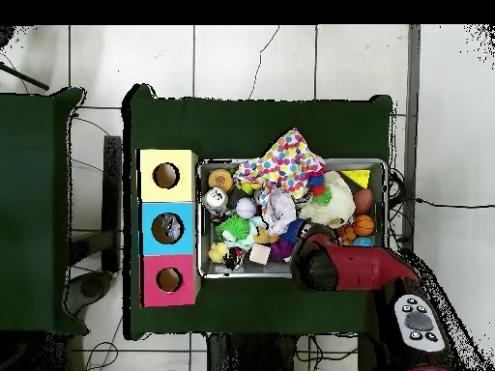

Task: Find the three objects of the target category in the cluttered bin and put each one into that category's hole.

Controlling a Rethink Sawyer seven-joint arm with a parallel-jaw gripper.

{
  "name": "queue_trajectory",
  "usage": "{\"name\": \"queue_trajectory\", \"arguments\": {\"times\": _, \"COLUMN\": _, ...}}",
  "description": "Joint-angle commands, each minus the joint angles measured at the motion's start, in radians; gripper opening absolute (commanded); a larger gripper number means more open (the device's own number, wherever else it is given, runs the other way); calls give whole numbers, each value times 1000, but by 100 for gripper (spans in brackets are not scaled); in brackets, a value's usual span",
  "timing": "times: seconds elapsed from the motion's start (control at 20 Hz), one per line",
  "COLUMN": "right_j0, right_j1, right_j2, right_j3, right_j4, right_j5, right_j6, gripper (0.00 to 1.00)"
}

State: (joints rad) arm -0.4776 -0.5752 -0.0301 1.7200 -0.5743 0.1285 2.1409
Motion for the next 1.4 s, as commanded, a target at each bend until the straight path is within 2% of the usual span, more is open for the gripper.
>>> {"name": "queue_trajectory", "arguments": {"times": 0.05, "right_j0": -69, "right_j1": 63, "right_j2": 141, "right_j3": 89, "right_j4": -60, "right_j5": -92, "right_j6": 17, "gripper": 100}}
{"name": "queue_trajectory", "arguments": {"times": 0.2, "right_j0": -71, "right_j1": 79, "right_j2": 130, "right_j3": 87, "right_j4": -59, "right_j5": -122, "right_j6": 38, "gripper": 100}}
{"name": "queue_trajectory", "arguments": {"times": 0.35, "right_j0": -34, "right_j1": 88, "right_j2": 63, "right_j3": 95, "right_j4": -23, "right_j5": -164, "right_j6": 103, "gripper": 100}}
{"name": "queue_trajectory", "arguments": {"times": 0.55, "right_j0": 34, "right_j1": 92, "right_j2": -34, "right_j3": 96, "right_j4": 0, "right_j5": -182, "right_j6": 134, "gripper": 100}}
{"name": "queue_trajectory", "arguments": {"times": 0.9, "right_j0": 108, "right_j1": 122, "right_j2": -133, "right_j3": 114, "right_j4": -1, "right_j5": -254, "right_j6": 133, "gripper": 100}}
{"name": "queue_trajectory", "arguments": {"times": 1.1, "right_j0": 134, "right_j1": 142, "right_j2": -171, "right_j3": 121, "right_j4": 19, "right_j5": -298, "right_j6": 139, "gripper": 100}}
{"name": "queue_trajectory", "arguments": {"times": 1.4, "right_j0": 164, "right_j1": 157, "right_j2": -195, "right_j3": 117, "right_j4": 45, "right_j5": -298, "right_j6": 135, "gripper": 100}}
